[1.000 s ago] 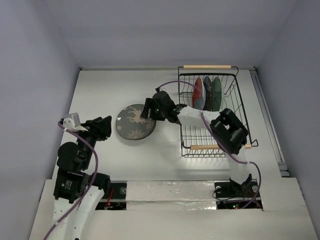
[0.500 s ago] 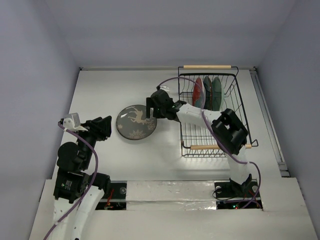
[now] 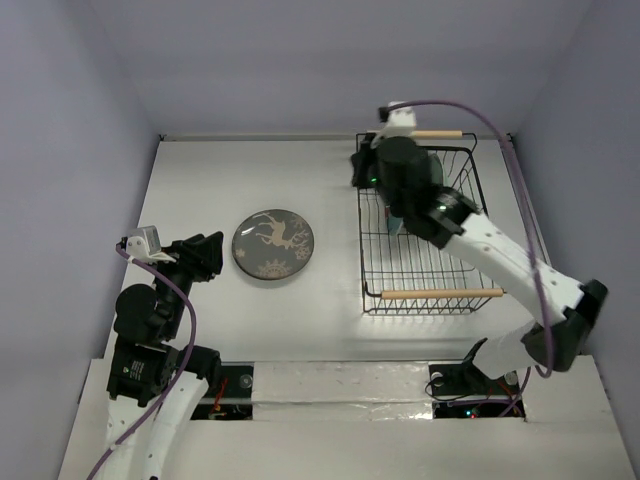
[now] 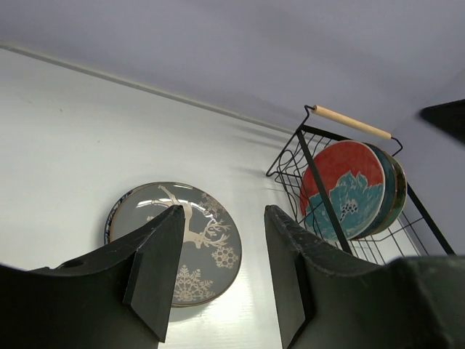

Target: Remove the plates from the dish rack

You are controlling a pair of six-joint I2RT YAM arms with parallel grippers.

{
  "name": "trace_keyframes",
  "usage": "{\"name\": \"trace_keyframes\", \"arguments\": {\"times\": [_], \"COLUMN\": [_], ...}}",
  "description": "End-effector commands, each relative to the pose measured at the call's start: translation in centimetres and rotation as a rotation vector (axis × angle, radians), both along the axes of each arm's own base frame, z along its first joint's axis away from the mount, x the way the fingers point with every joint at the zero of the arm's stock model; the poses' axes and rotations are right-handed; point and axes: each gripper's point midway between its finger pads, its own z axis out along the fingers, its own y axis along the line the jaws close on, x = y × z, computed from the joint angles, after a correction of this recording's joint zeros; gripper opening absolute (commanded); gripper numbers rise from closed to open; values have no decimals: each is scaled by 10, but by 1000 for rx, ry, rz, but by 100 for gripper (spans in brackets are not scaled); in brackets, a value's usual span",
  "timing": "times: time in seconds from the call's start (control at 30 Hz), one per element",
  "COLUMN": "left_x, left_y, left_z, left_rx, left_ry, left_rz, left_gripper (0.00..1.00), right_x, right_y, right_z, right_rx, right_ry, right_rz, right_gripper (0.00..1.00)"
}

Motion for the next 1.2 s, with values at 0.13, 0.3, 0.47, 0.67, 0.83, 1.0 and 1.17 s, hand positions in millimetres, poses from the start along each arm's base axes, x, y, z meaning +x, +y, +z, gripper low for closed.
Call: {"name": "trace_keyframes", "arguments": {"times": [0.13, 0.3, 0.47, 0.67, 0.83, 1.0, 1.17], "left_x": [1, 2, 3, 3, 2, 2, 2], "left_y": [-4, -5, -4, -4, -4, -4, -3], "left_z": [10, 9, 8, 9, 9, 9, 10], "left_rx": [-9, -10, -9, -9, -10, -8, -9], "left_ry": [-45, -41, -36, -38, -41, -41, -44], "left_rz": [-19, -22, -19, -19, -16, -18, -16], "left_gripper": [45, 45, 45, 45, 45, 45, 45], "right_x": [14, 21, 36, 59, 74, 86, 90], "right_y": [-157, -201, -230, -235, -240, -253, -258], "right_z": [-2, -33, -58, -97, -125, -144, -152], "right_rx": [-171, -237, -304, -318, -352, -389, -424], "right_ry": [17, 105, 174, 263, 325, 362, 375], "right_rz": [-381, -432, -514, -484, -500, -552, -579], "right_gripper": [0, 35, 48, 48, 48, 46, 42]}}
